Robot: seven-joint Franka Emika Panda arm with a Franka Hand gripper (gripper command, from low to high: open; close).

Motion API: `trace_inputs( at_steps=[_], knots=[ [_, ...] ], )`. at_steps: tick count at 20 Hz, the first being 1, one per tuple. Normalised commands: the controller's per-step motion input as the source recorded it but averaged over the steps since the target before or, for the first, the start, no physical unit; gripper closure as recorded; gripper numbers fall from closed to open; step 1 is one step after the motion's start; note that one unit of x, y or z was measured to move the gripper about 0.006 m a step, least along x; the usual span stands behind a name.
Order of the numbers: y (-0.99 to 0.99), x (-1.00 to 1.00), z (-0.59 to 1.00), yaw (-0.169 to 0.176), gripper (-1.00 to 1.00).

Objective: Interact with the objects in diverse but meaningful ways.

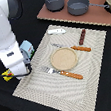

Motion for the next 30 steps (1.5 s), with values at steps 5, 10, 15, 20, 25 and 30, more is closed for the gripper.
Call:
trace_inputs(
  at_steps=[5,10,15,20,25,30],
  knots=[
    [-0.09,0.01,-0.21,0.06,1.0],
    [-0.05,0.05,0.07,0.085,1.0],
    [0.0,0.24,0.87,0.082,1.0],
    [-0.11,0.8,1.0,0.036,1.0],
    [-0.33,0.85,0.93,0.006,1.0],
    [-0.53,0.81,0.46,-0.023,1.0]
  ],
)
